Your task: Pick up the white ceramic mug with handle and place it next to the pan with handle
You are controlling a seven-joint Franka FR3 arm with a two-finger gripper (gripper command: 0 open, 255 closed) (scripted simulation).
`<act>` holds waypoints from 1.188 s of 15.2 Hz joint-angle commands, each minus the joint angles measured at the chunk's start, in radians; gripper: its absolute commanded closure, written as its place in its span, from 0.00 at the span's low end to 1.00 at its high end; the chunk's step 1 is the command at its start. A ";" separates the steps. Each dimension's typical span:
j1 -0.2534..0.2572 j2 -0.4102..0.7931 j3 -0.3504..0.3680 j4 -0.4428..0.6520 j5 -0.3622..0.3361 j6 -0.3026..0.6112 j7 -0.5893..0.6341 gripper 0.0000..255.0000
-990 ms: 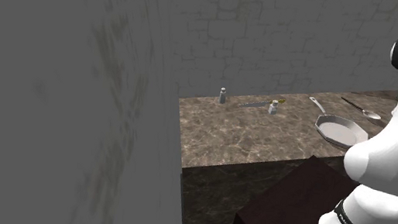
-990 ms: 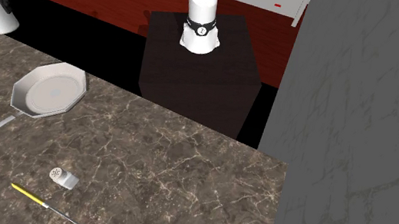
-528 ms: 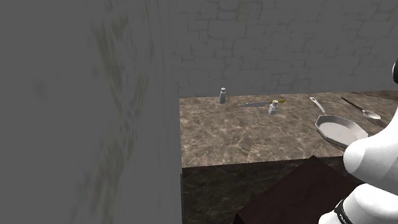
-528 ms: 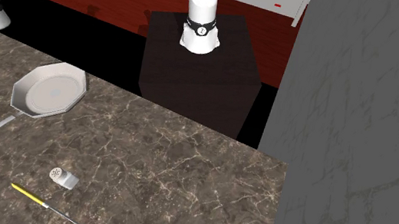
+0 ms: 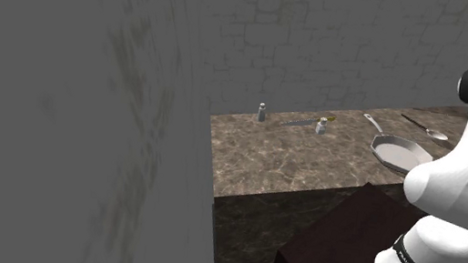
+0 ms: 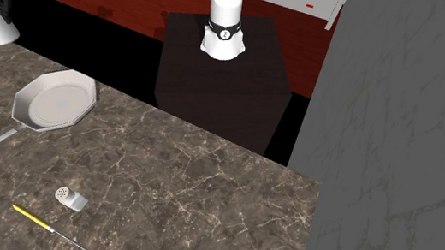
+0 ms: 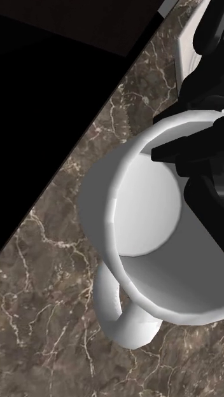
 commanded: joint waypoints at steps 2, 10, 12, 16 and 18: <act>-0.002 0.019 0.007 -0.007 0.009 0.026 -0.005 1.00; -0.011 0.073 0.028 -0.021 0.033 0.092 -0.021 1.00; -0.014 0.088 0.034 -0.022 0.039 0.107 -0.024 1.00; -0.020 0.120 0.045 -0.019 0.051 0.136 -0.030 1.00; -0.024 0.137 0.051 -0.016 0.056 0.150 -0.033 1.00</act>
